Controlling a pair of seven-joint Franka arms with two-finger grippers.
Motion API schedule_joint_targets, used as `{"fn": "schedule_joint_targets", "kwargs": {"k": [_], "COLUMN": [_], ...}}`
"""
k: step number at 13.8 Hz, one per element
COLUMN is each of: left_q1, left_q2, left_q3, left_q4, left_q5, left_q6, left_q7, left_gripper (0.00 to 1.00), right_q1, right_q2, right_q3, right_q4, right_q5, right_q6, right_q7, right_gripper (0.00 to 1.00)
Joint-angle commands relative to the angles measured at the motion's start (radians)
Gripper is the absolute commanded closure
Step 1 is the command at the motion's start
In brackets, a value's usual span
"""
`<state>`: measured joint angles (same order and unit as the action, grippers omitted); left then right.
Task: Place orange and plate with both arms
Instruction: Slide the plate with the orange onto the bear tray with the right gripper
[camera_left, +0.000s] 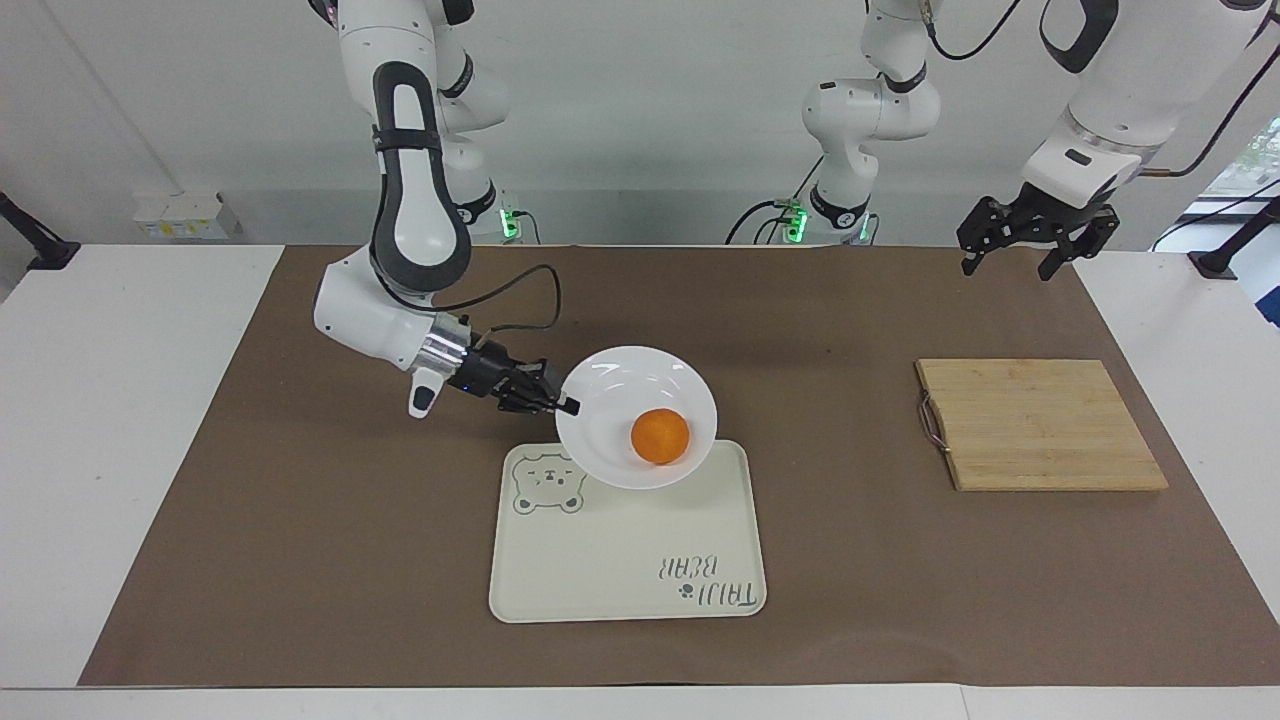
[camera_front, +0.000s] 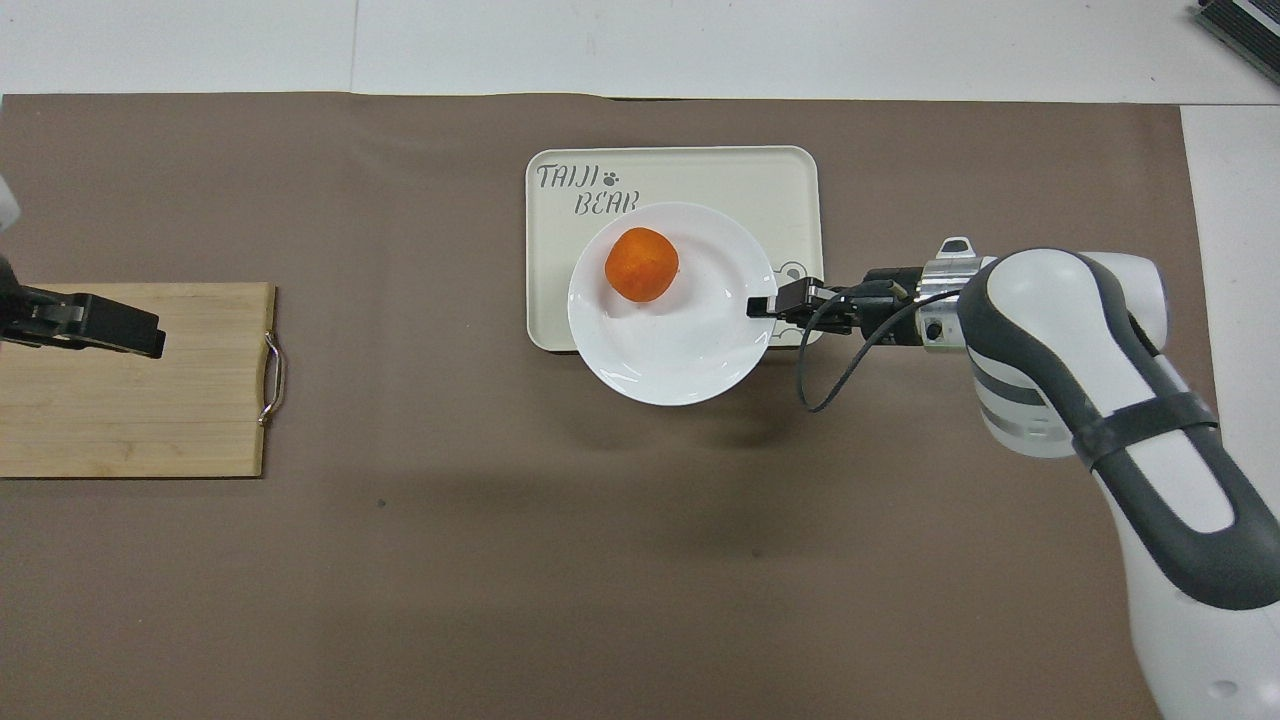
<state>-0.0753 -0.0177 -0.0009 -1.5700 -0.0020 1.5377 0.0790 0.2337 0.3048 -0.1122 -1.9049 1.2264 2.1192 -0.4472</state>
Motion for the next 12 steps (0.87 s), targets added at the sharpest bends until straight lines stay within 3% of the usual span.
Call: {"fn": "schedule_joint_targets", "kwargs": {"k": [1,6,12], "left_q1": [0.006,0.006,0.006], "left_q2": [-0.004,-0.004,-0.004], "left_q3": [-0.002,-0.002,-0.002], "left_q4": [0.005,0.005,0.005], "left_q5": [-0.004,-0.004,-0.004], "left_q6": [-0.002,-0.002,-0.002], "left_q7": [-0.002,-0.002,-0.002], "left_gripper": [0.0,0.0,0.0], "right_q1": [-0.013,-0.022,-0.019], "right_q2": [0.132,0.312,0.362], "right_q3": [0.006,0.009,0.008], "right_q4": [0.16,0.345,0.348], "right_q5": [0.033,0.035,0.027], "right_q6": [-0.015,-0.002,-0.002], "right_q7": [0.025,0.085,0.073], "right_gripper": [1.0,1.0,1.0]}}
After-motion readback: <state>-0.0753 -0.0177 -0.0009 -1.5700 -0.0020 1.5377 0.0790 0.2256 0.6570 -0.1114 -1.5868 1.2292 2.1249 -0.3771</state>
